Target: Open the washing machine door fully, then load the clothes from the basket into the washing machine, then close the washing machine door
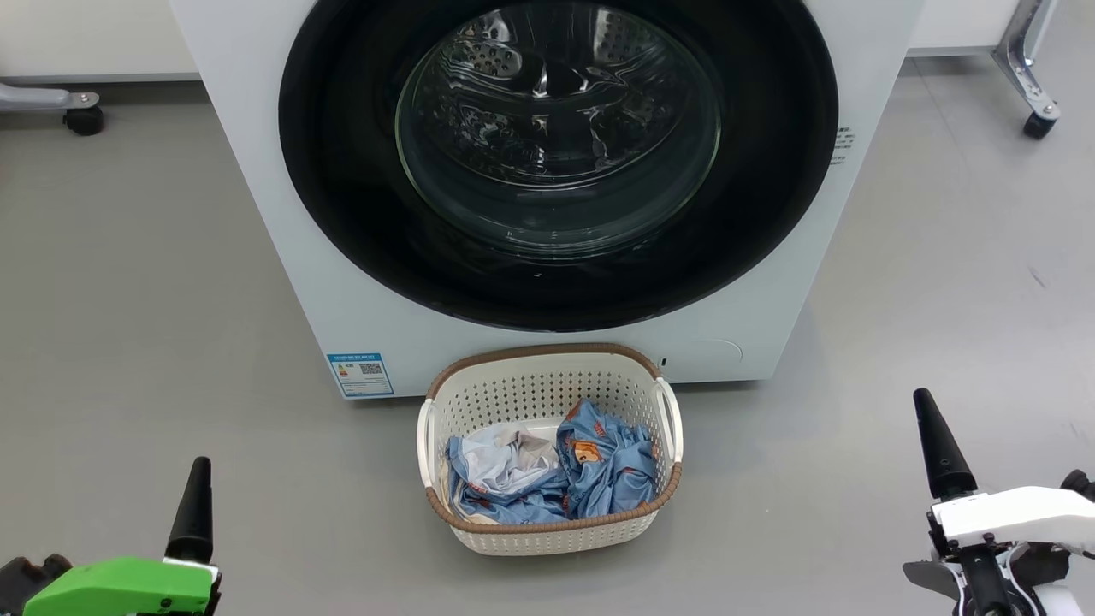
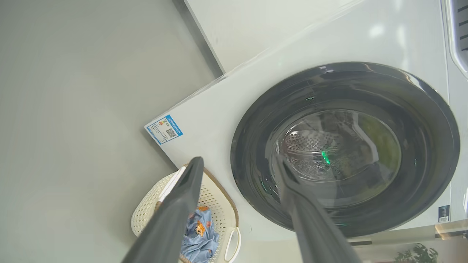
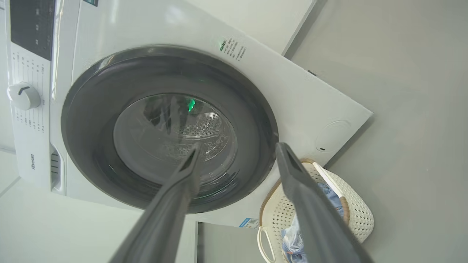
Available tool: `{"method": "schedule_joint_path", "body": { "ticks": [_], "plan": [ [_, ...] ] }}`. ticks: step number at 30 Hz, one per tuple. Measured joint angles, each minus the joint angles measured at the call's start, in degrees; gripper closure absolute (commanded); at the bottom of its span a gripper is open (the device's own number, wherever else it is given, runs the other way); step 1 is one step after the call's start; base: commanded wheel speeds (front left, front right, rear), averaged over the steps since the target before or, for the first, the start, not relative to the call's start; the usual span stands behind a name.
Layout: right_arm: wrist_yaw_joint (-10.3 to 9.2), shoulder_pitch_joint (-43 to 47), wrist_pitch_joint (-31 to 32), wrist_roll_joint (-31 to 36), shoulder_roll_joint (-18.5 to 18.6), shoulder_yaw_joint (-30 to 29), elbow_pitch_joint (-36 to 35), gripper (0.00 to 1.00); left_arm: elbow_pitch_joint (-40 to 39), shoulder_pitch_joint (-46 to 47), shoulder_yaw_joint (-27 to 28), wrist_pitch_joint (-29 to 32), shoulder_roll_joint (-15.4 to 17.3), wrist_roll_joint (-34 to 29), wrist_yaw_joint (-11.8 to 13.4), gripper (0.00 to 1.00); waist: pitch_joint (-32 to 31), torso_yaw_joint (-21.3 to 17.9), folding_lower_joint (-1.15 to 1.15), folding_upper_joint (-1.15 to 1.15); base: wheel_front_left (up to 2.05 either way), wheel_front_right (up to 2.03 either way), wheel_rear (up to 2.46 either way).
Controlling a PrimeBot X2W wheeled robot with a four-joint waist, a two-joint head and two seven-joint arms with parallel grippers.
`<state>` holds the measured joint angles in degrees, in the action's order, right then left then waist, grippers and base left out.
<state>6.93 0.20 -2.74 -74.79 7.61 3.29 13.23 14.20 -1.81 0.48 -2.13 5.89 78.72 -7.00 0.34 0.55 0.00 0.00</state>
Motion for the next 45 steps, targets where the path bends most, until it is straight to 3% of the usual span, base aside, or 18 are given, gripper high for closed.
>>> {"method": "schedule_joint_path", "body": {
  "ticks": [15,40,45],
  "plan": [
    [-0.60,-0.94,-2.31,17.56,2.44,5.61,0.10,0.00,-1.75,-1.66,0.15,-2.45,1.18,-17.50,1.34,0.00,0.27,0.18,0.00,0.00,0.00,0.00,0.00],
    [-5.46,0.54,-6.28,41.21,3.67,10.49,0.92,0.00,-4.09,-4.47,1.97,-6.64,1.05,-42.20,2.10,0.00,-0.16,0.70,0.00,0.00,0.00,0.00,0.00],
    [-5.65,0.53,-7.21,45.76,3.81,11.36,-0.03,0.00,-5.71,-5.65,2.65,-7.61,1.53,-47.55,2.09,0.00,0.02,0.32,0.00,0.00,0.00,0.00,0.00]
  ]
}}
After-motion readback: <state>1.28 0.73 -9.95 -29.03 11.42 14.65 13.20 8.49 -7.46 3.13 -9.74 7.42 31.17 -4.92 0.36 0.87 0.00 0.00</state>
